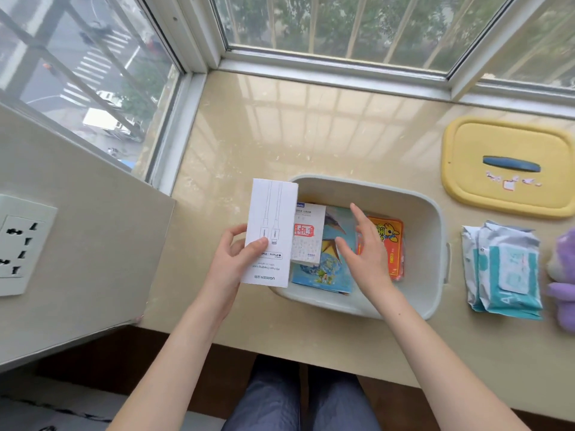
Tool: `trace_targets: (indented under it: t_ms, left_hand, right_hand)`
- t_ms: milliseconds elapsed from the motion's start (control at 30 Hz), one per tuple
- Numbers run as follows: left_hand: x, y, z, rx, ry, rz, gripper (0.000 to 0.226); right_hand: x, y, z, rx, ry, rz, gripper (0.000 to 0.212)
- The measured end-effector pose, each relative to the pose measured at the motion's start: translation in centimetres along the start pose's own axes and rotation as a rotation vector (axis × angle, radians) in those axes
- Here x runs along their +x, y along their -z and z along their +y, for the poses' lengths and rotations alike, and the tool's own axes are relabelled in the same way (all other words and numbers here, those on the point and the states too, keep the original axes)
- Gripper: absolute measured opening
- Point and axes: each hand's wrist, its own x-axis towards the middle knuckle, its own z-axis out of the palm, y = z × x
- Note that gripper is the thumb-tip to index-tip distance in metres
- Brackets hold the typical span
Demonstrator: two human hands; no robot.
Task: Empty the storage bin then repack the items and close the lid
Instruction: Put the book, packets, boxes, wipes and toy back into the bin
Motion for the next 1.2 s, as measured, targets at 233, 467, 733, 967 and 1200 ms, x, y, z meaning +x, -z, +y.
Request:
trace_targets:
  t_ms: [233,467,733,967,1200]
  left_hand:
    - [2.8,-6.5,-3.0,0.082,0.027,-0.036,0.065]
    - [5.4,-7.6,-6.0,0.145,0.035,0.021,0.067]
    - [7.1,-8.0,-6.6,0.201,0.020,0.093,0.053]
    - [7.9,-7.8,-6.9,0.266,-0.012,0.101,0.056]
    - [7.1,-8.3,-7.2,0.422,-0.104,0.197,0.049]
  right_hand:
    - [-0.7,1.7,0.0,0.191,-0.041,0.051,0.049]
    - [-0.6,-0.4,0.6,0.378,-0.086,-0.037,0.041]
    - [-1.3,1.0,1.9,0.155,-0.039,0.063,0.041]
    - [-1.6,7.0,5.2,-0.552,0.280,0.249,0.044]
    - [-1.9,8.9,8.0,-0.537,0.165,0.194,0.059]
